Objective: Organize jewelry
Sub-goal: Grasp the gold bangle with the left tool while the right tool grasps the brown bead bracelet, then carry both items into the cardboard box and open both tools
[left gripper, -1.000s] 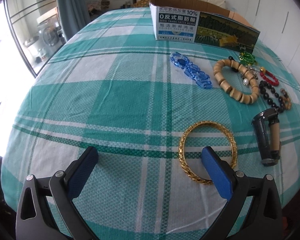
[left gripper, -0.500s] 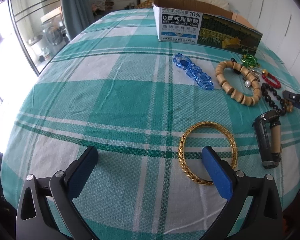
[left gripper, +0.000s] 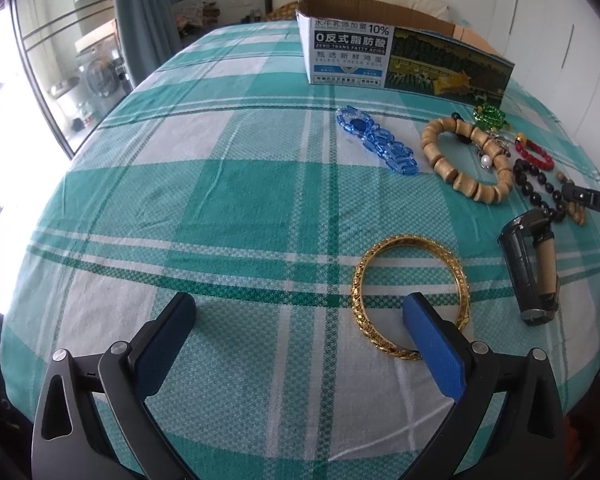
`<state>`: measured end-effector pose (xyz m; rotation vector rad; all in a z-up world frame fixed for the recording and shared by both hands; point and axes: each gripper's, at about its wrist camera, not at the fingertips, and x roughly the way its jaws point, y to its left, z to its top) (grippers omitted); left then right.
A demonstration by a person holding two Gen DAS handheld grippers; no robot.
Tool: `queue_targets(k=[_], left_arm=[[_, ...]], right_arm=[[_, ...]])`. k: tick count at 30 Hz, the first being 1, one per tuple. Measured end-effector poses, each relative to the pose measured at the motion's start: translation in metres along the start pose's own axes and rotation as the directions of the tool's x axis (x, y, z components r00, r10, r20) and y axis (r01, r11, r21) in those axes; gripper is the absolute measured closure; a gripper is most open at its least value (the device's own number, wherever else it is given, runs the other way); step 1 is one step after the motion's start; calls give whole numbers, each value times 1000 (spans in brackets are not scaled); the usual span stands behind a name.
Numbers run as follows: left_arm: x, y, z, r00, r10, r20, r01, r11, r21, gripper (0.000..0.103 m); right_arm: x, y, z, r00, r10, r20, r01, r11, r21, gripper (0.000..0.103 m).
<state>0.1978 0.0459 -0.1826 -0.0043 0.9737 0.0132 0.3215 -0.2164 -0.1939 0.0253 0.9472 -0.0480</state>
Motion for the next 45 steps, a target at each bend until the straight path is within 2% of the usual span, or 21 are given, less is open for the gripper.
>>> queue_targets(k=[3,5,6,8,9,15,25,31,35,40,43,45], left_arm=[[-4,-4,0,1000,-23,10,23,999,25,16],[-8,-8,0,999,-45,18,44,998,49,41],[-9,-11,0,998,-56,21,54,997,62,50],[-11,-14,1,997,-79,24,77,994,82,92],[-11,-15,2,995,-102,19,100,992,83,97],[-16,-2,12,977,-212,27,212,977,9,99],[-41,9,51,953,-286,101,291,956,-36,99],[-49,14,87,938,-318,135,325,945,-36,99],[-59,17,124,925,-333,181,342,939,-23,100],[-61,17,185,913,-334,235,347,938,-12,99],[-45,14,221,915,-328,236,340,940,-10,100],[-29,5,244,923,-310,227,320,948,-4,100]], right_arm=[[-9,-5,0,999,36,17,-36,999,13,90],[-18,-6,-1,998,60,29,-60,998,10,90],[-23,-6,-1,997,73,35,-73,997,9,90],[-36,-7,-1,994,99,55,-100,995,4,90],[-42,-7,-1,992,110,65,-110,994,-1,90],[-81,-8,3,978,159,135,-158,987,-23,90],[-122,-4,19,956,221,195,-213,975,-64,90],[-136,4,39,940,271,206,-256,962,-99,90],[-141,17,65,928,300,223,-272,951,-148,90],[-144,39,113,902,345,260,-298,933,-203,90],[-133,54,149,889,373,267,-319,921,-224,90],[-116,63,172,887,386,252,-335,915,-224,90]])
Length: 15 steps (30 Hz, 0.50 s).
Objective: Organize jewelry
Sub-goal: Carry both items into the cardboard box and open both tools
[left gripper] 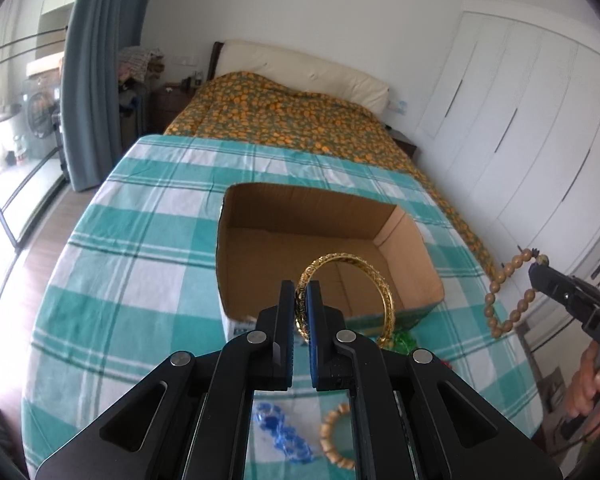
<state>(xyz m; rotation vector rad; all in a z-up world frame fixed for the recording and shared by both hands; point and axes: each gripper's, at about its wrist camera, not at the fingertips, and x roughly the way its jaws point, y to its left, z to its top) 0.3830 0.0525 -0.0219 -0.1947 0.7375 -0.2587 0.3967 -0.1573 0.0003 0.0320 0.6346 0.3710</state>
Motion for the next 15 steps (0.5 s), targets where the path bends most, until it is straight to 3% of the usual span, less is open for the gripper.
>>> queue_targets(k=[6,12,13,14,15], left_arm=[[77,2,16,995,59,-81,-59,998,12,100],[128,5,5,981,111,-160,-105,993,48,94],[130,4,4,977,128,-169,-121,991,53,78],[129,5,1,975,142,-172,-135,989,52,49],[123,5,-1,976,153,-156,-147,988,50,37]], right_arm=[[91,-16,20,995,24,-101,-21,999,32,90],[153,-39,1,978,-63,-197,68,997,21,87],[154,-43,-2,976,-88,-197,95,995,23,73],[152,-48,-6,976,-107,-189,115,993,32,63],[145,-51,-8,978,-117,-174,127,991,47,53]])
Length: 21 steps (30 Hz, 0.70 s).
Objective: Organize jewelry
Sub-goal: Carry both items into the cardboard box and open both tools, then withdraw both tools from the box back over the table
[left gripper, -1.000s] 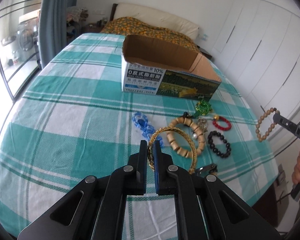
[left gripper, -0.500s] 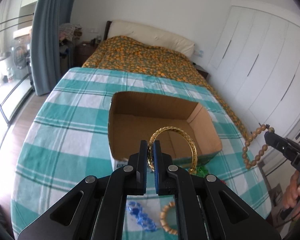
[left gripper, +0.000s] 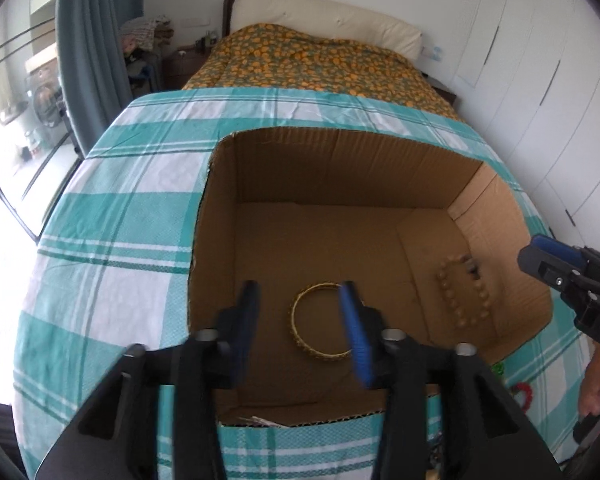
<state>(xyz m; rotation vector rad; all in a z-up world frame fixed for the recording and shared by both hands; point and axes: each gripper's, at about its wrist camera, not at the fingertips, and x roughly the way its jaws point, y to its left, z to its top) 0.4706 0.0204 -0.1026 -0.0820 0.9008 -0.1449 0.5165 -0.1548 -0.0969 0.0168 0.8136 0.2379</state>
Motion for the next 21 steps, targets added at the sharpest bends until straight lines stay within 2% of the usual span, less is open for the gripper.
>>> queue_targets(k=[1,2,6,11,16,21], left_arm=[[-8,1,-4,999,10,30,-10,1000,-1,24],[-18,2,-8,998,18,57,-19,1000,4,20],[-55,6,-29,995,8,96,-11,1000,24,16],[-105,12,-79,991,36,129,-42,998,41,4],[-132,28,-145,991,87,101,-86,996,-13,4],[-140,28,-206,992,111,58,-110,994,-19,4]], right_arm=[[-6,-4,-4,1000,-6,9,6,1000,14,53],[-13,-7,-8,1000,-15,14,15,1000,18,53],[-45,-12,-30,994,-105,44,105,995,2,43],[-93,-14,-79,978,-193,74,195,981,-21,40],[-129,-7,-154,971,-223,87,228,972,-55,38],[-144,-2,-231,973,-225,50,225,974,-1,38]])
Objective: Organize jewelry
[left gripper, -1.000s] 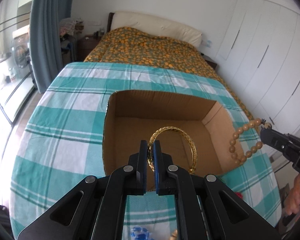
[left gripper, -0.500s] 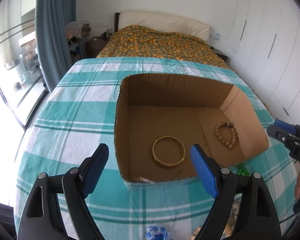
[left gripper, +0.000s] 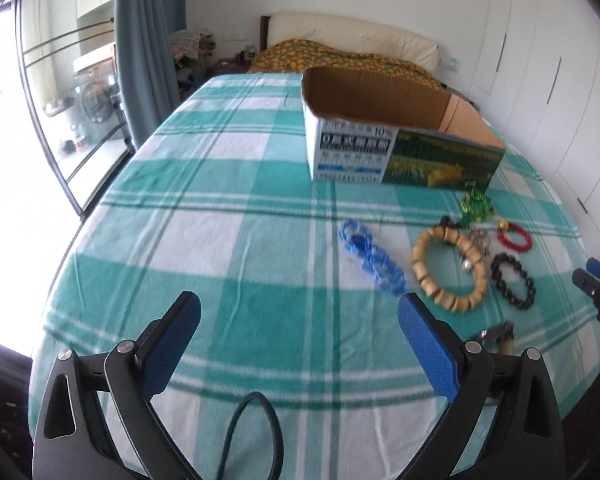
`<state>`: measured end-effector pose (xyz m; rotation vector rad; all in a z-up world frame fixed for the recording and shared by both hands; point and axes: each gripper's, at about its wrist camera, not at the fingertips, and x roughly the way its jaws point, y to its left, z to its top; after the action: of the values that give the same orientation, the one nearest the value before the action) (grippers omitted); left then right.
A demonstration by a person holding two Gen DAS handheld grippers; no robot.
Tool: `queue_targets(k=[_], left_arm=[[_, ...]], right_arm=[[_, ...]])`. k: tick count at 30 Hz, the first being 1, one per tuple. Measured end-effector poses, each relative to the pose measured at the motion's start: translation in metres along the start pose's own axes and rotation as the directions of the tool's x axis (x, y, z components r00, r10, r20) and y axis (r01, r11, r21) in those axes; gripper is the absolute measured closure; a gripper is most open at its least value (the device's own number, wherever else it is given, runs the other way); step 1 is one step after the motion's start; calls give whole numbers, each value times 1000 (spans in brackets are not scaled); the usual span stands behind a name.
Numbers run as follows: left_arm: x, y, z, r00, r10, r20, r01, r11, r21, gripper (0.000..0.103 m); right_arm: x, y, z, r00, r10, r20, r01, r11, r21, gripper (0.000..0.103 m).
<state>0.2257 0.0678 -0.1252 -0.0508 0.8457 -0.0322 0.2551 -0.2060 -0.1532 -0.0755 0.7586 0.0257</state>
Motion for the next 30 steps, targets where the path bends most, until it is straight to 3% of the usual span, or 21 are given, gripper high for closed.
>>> queue_targets(k=[3,7,20,30], left_arm=[[3,-7,-21,1000,16,-23,-16,1000,6,4],[6,-19,-39,999,27,-42,-26,999,26,4],[29,-23,-59,996,46,-77,-45,999,10,4],[27,-25,-64,998,56,-35,-55,998,14,0]], right_arm=[[1,6,-33,999,-26,-30,25,1000,-18,38],[4,3,-55,998,0,-68,3,999,36,38],[9,-5,-64,998,-27,-64,31,997,66,38],[10,-2,-67,999,-29,-33,32,997,74,27]])
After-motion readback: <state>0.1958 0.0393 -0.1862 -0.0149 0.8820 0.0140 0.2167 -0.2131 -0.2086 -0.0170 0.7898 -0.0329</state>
